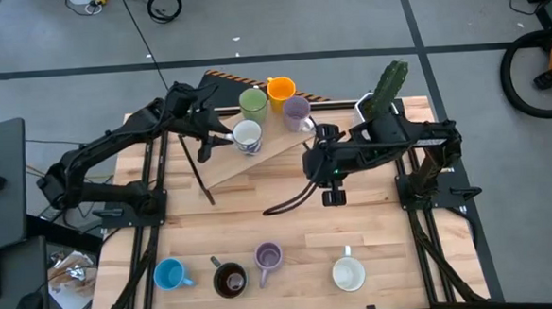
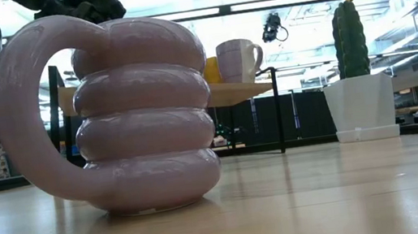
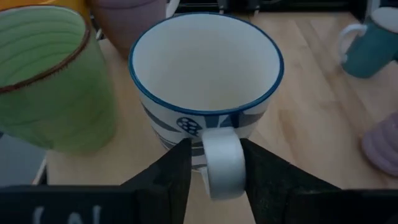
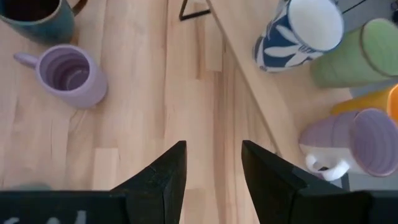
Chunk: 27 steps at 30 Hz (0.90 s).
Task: Place coffee mugs
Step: Put the blue white patterned mug on the shelf
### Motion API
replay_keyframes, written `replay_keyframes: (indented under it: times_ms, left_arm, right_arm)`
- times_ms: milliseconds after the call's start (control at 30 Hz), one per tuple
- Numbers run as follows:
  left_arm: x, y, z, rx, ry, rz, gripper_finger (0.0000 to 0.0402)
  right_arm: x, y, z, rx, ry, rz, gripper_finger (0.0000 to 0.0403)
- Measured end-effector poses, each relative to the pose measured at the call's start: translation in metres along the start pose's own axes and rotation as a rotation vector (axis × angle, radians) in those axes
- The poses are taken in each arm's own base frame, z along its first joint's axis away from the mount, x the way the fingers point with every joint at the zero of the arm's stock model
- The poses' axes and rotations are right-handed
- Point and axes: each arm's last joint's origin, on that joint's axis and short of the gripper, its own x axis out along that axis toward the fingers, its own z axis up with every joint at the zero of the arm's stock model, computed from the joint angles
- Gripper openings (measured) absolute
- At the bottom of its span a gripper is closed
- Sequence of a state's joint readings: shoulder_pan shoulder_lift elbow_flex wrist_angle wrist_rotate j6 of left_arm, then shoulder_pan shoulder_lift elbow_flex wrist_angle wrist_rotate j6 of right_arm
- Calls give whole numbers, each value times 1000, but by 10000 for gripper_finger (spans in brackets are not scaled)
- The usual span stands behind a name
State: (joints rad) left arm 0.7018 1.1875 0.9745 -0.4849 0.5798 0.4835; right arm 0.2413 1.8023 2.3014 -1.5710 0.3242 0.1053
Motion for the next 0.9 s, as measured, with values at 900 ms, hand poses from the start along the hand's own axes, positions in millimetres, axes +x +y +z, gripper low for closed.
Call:
replay_keyframes:
  times_ms: [900]
  left_arm:
    - [-23, 26, -15, 39, -62, 17, 79]
  right_arm:
    - [1, 21, -14, 2, 37, -26, 155]
